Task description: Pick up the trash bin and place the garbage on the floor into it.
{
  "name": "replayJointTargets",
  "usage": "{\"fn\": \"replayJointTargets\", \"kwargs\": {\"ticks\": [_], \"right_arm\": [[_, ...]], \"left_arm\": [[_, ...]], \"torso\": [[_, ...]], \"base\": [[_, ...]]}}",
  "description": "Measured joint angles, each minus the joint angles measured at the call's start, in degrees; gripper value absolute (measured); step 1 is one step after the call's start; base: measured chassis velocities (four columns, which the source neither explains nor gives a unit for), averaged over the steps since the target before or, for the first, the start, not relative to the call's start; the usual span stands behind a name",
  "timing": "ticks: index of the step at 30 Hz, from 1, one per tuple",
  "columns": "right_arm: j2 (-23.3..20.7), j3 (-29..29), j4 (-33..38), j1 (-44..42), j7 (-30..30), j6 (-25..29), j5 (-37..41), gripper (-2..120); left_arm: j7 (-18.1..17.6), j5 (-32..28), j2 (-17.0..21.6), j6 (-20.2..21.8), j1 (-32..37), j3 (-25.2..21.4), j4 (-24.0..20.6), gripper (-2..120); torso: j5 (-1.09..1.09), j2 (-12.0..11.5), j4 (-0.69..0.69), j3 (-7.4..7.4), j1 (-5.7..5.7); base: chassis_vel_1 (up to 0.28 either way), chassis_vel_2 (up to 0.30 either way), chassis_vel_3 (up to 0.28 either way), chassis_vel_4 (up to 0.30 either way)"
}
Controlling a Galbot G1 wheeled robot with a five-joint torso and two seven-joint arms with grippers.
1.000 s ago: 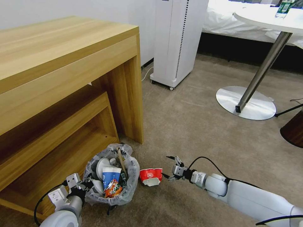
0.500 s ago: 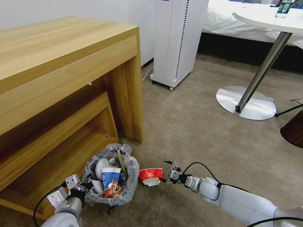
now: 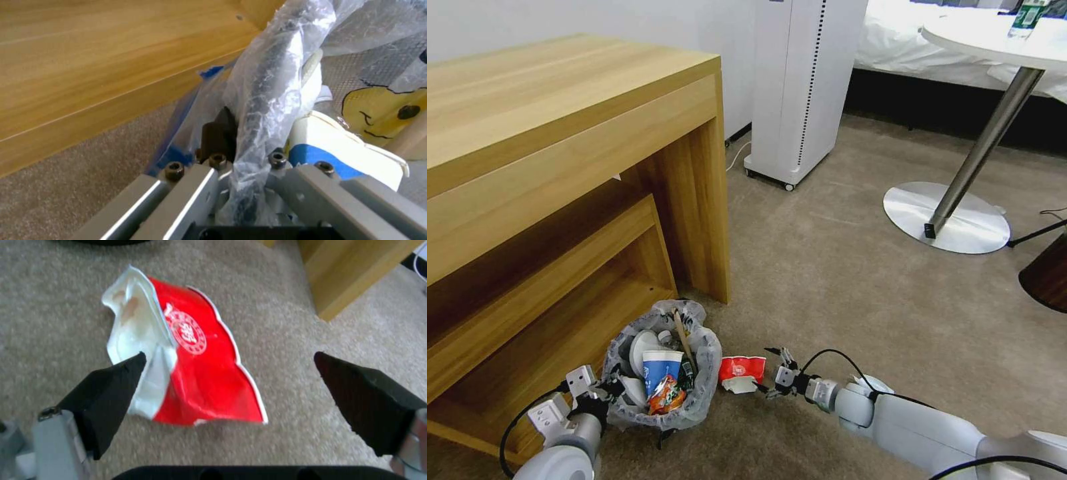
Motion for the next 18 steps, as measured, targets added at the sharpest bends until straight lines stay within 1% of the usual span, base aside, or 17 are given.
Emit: {"fn": "replayJointTargets", "kwargs": {"ticks": [3, 5, 8, 14, 17, 18], "right_arm": [[-0.3, -0.2, 1.7, 0.1, 0.1, -0.1, 0.3, 96], [-1.5, -0.3, 4.9, 0.1, 0.3, -0.7, 1.2, 96], [-2.1, -0.8, 6.3, 0.1, 0.3, -1.1, 2.4, 96], [-0.6, -1.0, 3.2, -0.1, 0.3, -0.8, 2.3, 96], [1.5, -1.9, -0.1, 0.3, 0.3, -0.7, 2.3, 96], [1.5, -1.9, -0.1, 0.3, 0.3, -0.7, 2.3, 96]], "left_arm": [[0.0, -0.2, 0.2, 0.0, -0.2, -0.1, 0.3, 0], [0.0, -0.3, 0.2, 0.0, -0.6, 0.0, 0.7, 0], [0.0, -0.2, -0.1, 0.0, -1.0, 0.6, 1.0, 0], [0.1, -0.1, -0.4, -0.1, -1.0, 0.8, 0.9, 0], [0.2, -0.1, -0.4, -0.6, -0.7, 0.6, 0.7, 0], [0.2, -0.1, -0.4, -0.6, -0.7, 0.6, 0.7, 0]], "torso": [[0.01, 0.0, 0.00, 0.00, 0.00], [0.00, 0.0, -0.01, 0.00, 0.00], [-0.01, 0.0, 0.00, 0.00, 0.00], [0.01, 0.0, -0.01, 0.00, 0.00], [0.01, 0.0, -0.01, 0.00, 0.00], [0.01, 0.0, -0.01, 0.00, 0.00]], "base": [[0.000, 0.000, 0.000, 0.000], [0.000, 0.000, 0.000, 0.000], [0.000, 0.000, 0.000, 0.000], [0.000, 0.000, 0.000, 0.000], [0.000, 0.000, 0.000, 0.000], [0.000, 0.000, 0.000, 0.000]]}}
